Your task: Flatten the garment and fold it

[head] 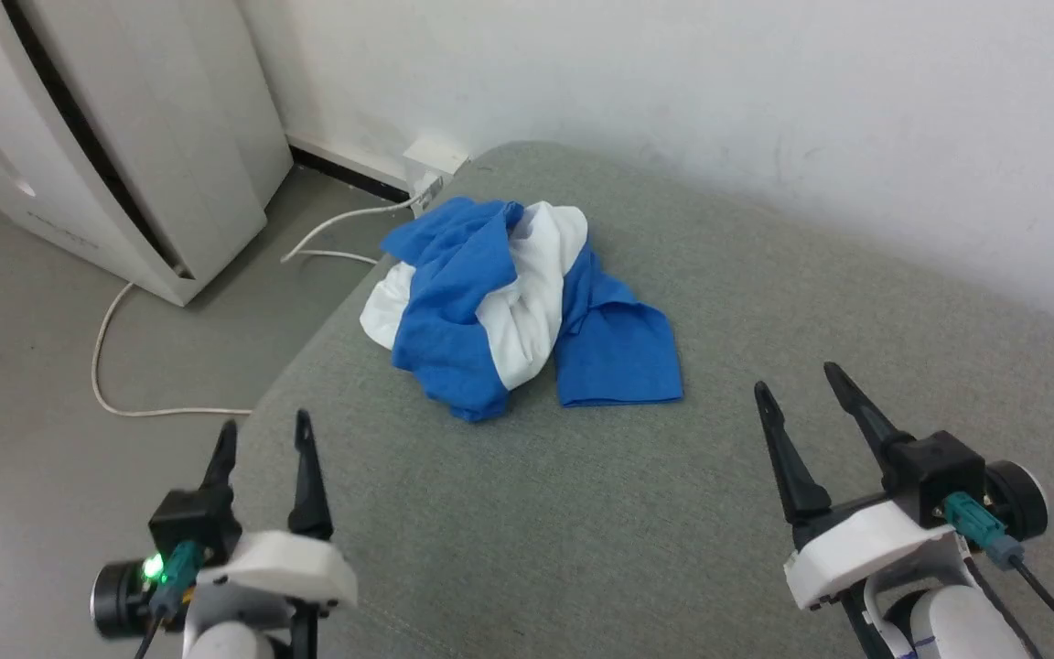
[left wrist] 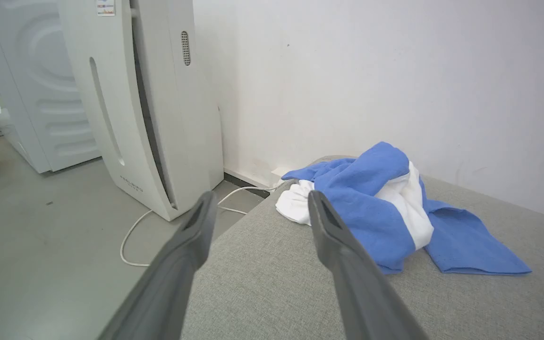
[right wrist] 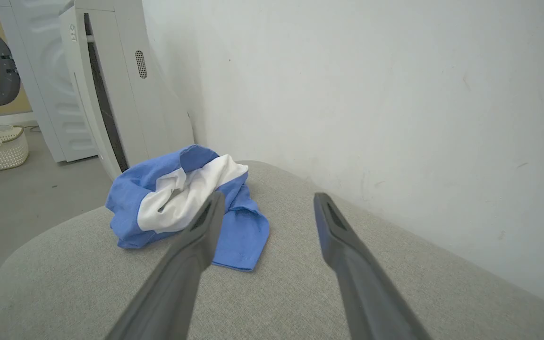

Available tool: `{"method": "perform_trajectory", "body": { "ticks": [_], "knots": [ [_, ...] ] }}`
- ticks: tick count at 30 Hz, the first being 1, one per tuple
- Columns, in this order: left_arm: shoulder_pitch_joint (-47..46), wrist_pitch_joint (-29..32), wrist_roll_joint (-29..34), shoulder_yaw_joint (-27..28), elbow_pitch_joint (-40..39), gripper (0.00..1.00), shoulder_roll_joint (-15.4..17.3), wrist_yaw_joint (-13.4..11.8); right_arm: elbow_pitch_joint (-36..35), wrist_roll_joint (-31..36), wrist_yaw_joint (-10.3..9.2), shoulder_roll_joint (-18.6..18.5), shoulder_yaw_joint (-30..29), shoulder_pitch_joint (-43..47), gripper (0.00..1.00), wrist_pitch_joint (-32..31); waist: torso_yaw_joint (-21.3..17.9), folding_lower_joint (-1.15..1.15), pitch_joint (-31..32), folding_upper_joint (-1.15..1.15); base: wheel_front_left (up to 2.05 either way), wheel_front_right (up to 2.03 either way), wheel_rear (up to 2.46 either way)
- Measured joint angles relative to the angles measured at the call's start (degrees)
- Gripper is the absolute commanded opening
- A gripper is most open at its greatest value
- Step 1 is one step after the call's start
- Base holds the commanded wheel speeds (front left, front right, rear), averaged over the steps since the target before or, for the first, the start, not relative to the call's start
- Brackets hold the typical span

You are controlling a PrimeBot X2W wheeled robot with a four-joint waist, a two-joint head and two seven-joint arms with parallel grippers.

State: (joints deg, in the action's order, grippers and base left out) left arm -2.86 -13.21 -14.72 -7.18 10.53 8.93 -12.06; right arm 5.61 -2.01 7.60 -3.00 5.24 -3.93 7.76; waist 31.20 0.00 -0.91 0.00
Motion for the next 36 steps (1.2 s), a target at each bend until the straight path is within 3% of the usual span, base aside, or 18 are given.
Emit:
{"method": "perform_trajectory", "body": {
  "ticks": [5,11,18,25,30,36],
  "knots": [
    [-6.5,1.74,-1.07,-2.09,2.4,1.0,-0.1,3.58,-0.74,0.55,0.0,0.02,0.05,-1.27,1.0,-0.63,-1.12,0.0,-1.66,0.0,0.0,0.0,0.0],
    [-17.24,7.0,-5.7,-2.09,10.87,1.0,-1.42,7.05,-1.87,1.22,0.0,0.05,1.21,-3.27,1.0,-1.68,-4.53,0.0,-4.65,0.0,0.0,0.0,0.0],
    [-29.49,13.83,-10.77,-0.45,20.87,1.0,-2.16,9.03,-3.1,3.01,0.0,0.14,2.01,-6.73,1.0,-2.25,-9.79,0.02,-10.09,0.0,0.0,0.0,0.0],
    [-37.42,21.46,-13.1,1.12,29.81,1.0,1.12,10.09,-3.08,2.97,0.0,0.15,3.16,-9.31,1.0,-1.59,-16.4,0.02,-15.56,0.0,0.0,0.0,0.0],
    [-39.56,29.39,-14.79,2.41,35.18,1.0,4.0,9.4,-2.47,2.63,0.0,0.14,3.78,-10.36,1.0,-0.53,-21.01,0.01,-19.14,0.0,0.0,0.0,0.0],
    [-41.33,37.35,-15.93,3.37,36.43,1.0,8.65,8.75,-1.05,1.54,-0.01,0.12,4.1,-10.83,1.0,0.82,-25.63,-0.01,-22.46,0.0,0.0,0.0,0.0]
  ]
}}
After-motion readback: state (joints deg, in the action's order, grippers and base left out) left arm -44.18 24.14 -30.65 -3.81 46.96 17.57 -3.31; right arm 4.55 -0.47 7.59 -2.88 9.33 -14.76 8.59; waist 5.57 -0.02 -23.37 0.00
